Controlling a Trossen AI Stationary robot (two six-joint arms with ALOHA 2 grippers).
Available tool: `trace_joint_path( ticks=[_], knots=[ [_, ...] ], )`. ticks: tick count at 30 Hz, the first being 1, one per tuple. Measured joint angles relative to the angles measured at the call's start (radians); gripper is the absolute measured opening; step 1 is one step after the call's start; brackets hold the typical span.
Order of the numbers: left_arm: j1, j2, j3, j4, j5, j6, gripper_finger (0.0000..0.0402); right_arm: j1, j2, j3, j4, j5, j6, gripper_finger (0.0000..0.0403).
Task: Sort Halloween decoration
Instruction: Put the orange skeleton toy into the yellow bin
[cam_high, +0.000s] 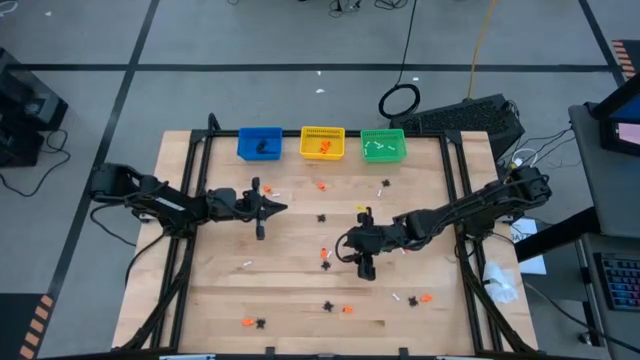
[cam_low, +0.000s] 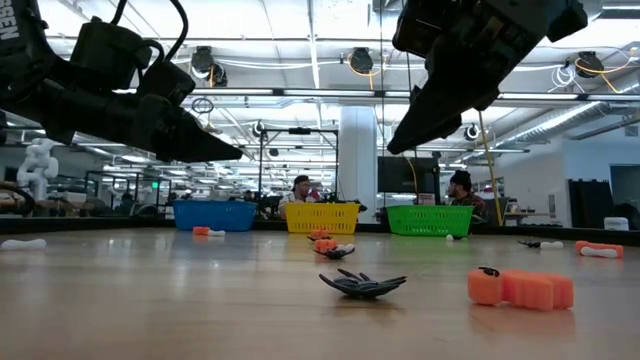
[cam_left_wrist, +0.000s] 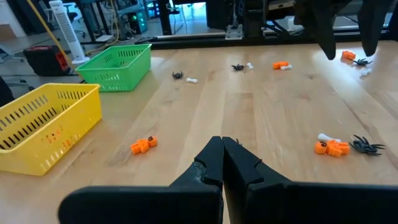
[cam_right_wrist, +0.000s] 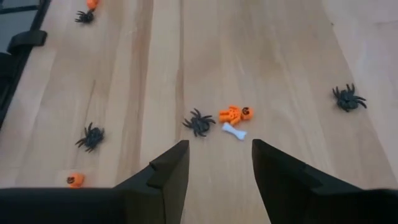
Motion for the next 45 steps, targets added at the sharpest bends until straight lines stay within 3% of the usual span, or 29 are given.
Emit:
trace_joint_path(
  ticks=[8,13,19,26,34,45],
  knots=[
    [0.0,0.0,0.0,-0.006,0.0,0.001,0.0,0.022,0.069,0.075,-0.014,0.026,-0.049,0.0164],
    [0.0,0.0,0.0,-0.007,0.0,0.001,0.0,0.026,0.157,0.181,-0.157,0.027,-0.093,0.0182],
    [0.0,0.0,0.0,-0.009,0.0,0.002,0.0,0.017,0.234,0.296,-0.276,0.099,-0.208,0.0209],
    [0.0,0.0,0.0,-0.018,0.0,0.002,0.0,-0.047,0.336,0.363,-0.233,-0.024,-0.425,0.0202],
    [0.0,0.0,0.0,-0.026,0.0,0.008,0.0,-0.123,0.472,0.393,-0.219,-0.155,-0.509,0.0181],
    [0.0,0.0,0.0,-0.042,0.0,0.008,0.0,-0.167,0.507,0.395,-0.162,-0.247,-0.495,0.0156]
  ],
)
